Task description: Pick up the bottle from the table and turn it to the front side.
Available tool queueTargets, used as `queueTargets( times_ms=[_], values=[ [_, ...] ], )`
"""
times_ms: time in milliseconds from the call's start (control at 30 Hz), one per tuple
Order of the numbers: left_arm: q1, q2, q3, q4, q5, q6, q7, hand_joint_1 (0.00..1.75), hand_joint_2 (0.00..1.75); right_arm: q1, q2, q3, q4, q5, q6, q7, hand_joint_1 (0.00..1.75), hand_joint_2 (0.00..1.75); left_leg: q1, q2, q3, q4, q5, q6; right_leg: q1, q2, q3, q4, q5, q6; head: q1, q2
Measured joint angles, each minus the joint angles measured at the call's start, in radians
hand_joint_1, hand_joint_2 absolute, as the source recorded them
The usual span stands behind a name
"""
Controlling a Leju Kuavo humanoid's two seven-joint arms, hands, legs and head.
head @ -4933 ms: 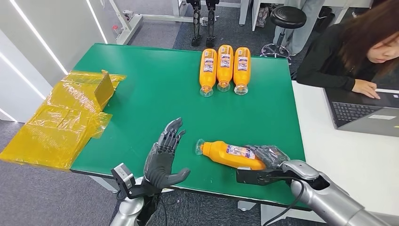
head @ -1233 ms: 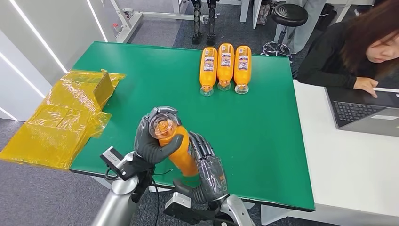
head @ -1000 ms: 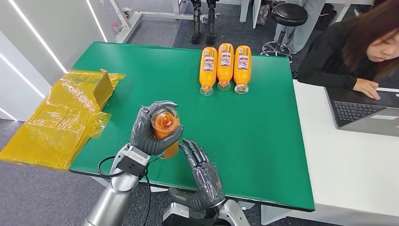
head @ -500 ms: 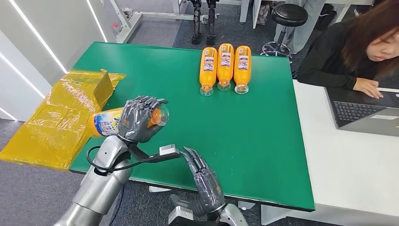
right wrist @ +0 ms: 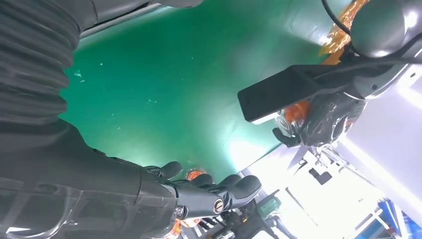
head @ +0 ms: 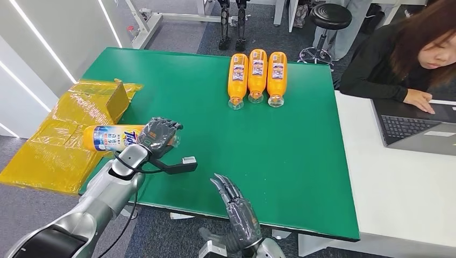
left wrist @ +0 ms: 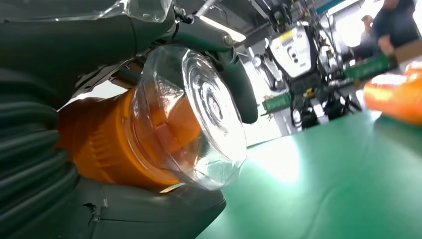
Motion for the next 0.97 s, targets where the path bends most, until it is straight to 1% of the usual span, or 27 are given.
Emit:
queueTargets(
  times_ms=[233,267,367,400,667,867,967],
  values=[
    [-0.071,0.009,-0.026,0.116,-0.040,-0.133,0.108,1.75,1.75,0.000,-0.027,0.000,-0.010,-0.069,0.012,-0.036,0.00,1.75,0.000,0.000,0.000,0.000,0.000,0.000,0.000,0.000,0.000,0.000,0.000,0.000,0.000,0.000],
    [-0.076,0.012,-0.027,0.126,-0.041,-0.148,0.119,1.53,1.75,0.000,-0.029,0.000,-0.010,-0.075,0.012,-0.040,0.00,1.75,0.000,0.000,0.000,0.000,0.000,0.000,0.000,0.000,0.000,0.000,0.000,0.000,0.000,0.000],
    [-0.088,0.026,-0.027,0.148,-0.041,-0.181,0.143,0.22,1.75,-0.002,-0.033,0.000,-0.010,-0.084,0.016,-0.050,0.00,1.75,0.000,0.000,0.000,0.000,0.000,0.000,0.000,0.000,0.000,0.000,0.000,0.000,0.000,0.000],
    [-0.091,0.030,-0.027,0.154,-0.040,-0.191,0.149,0.00,1.75,-0.004,-0.034,0.000,-0.009,-0.086,0.017,-0.053,0.00,1.75,0.000,0.000,0.000,0.000,0.000,0.000,0.000,0.000,0.000,0.001,0.000,0.000,0.000,0.000],
    [-0.110,0.059,-0.027,0.186,-0.041,-0.231,0.177,0.00,1.75,-0.011,-0.043,0.002,0.003,-0.120,0.013,-0.071,0.00,1.75,0.000,0.000,0.000,0.000,0.000,0.000,0.001,0.000,0.000,0.001,0.000,0.000,0.000,0.000],
    [-0.115,0.070,-0.027,0.197,-0.042,-0.230,0.177,0.00,1.75,-0.009,-0.047,0.008,0.005,-0.122,0.007,-0.072,0.00,1.75,0.000,0.000,0.000,0.000,0.000,0.000,0.001,0.000,0.000,0.000,0.000,0.000,0.000,0.000],
    [-0.115,0.071,-0.027,0.199,-0.042,-0.214,0.176,0.00,1.75,-0.006,-0.048,0.010,0.005,-0.117,0.001,-0.065,0.00,1.75,0.000,0.000,0.000,0.000,0.000,0.000,0.001,0.000,0.000,0.000,0.000,0.000,0.000,0.000]
  ],
)
